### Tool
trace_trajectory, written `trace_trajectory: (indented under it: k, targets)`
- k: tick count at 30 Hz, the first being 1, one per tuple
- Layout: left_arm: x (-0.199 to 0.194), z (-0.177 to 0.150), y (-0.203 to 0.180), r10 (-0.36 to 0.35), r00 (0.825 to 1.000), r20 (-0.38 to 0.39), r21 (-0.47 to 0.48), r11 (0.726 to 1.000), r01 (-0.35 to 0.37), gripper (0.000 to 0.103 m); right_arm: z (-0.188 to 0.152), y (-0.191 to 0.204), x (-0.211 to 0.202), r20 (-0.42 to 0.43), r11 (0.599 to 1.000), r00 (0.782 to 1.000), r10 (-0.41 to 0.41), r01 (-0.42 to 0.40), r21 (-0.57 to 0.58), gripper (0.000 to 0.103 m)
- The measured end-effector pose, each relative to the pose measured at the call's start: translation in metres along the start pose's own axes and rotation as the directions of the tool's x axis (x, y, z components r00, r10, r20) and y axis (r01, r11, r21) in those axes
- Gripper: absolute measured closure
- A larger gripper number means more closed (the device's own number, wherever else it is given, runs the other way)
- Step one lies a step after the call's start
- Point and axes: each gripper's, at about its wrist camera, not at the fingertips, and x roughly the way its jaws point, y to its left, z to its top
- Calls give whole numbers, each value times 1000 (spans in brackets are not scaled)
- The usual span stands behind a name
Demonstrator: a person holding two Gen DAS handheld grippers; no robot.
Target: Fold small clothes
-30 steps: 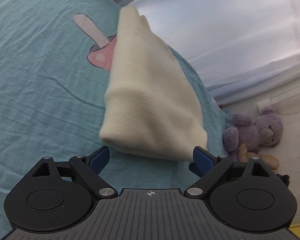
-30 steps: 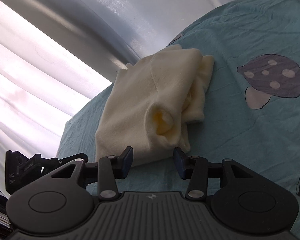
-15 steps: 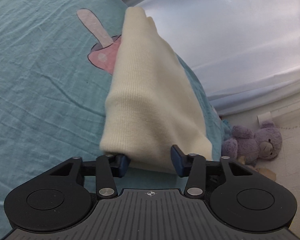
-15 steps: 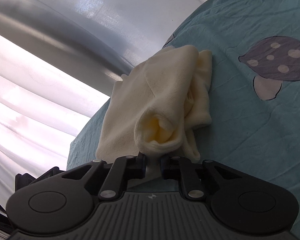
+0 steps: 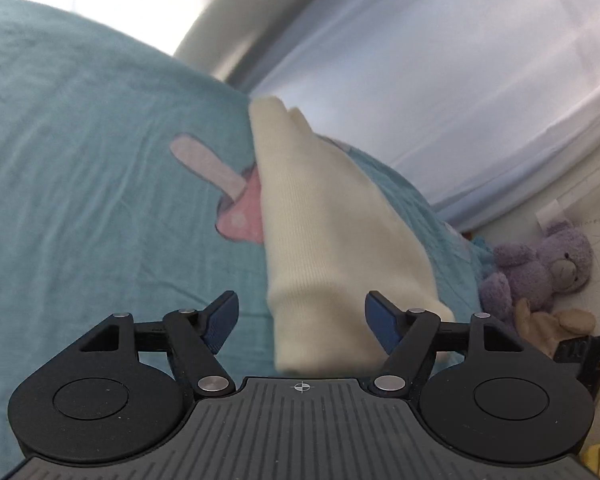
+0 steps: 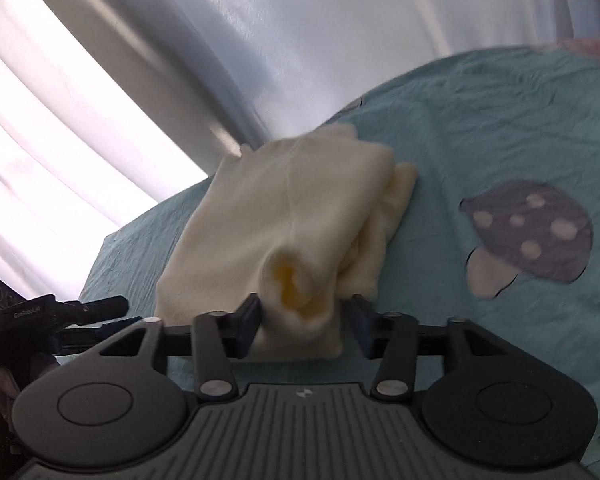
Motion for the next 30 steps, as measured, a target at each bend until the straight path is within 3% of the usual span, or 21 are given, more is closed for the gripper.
trace_trajectory:
  k: [2,4,9,13,16,19,23,27,30]
  targets:
    - [2,13,1,-39,999,24,-19,999,40,15,12,-9,-4,28,1000,1000,-9,8,23,43]
    - [15,26,1,-79,996,29,-7,997,79,10,26,-20,4,15,999,1000,13,-14,51,40]
    - [70,45,1,-20,998,-60,4,1000,21,16,45,-39,45,-48,993,998,43,-37,115,40]
    - [94,46,5,-59,995,-84,-11,998,58,18,53,-40,69,-69,990,994,79,-70,124,37]
    - [108,46,4,-71,994,-86,1,997,72,24,57,-38,76,-71,986,992,106,-96,135,38]
    - [113,47,2,-44,997,-59,31,998,46,40,59,-30,80,-82,990,991,109,-101,94,45]
    - [114,49,8,-53,997,-52,-19,998,52,53,63,-34,88,-79,982,986,149,-139,125,49]
    - [108,49,0,-35,999,-28,12,999,35,60,61,-30,95,-74,979,984,164,-153,137,63]
    - [99,50,-8,-38,999,-2,33,999,38,62,61,-16,95,-56,986,988,146,-140,91,67]
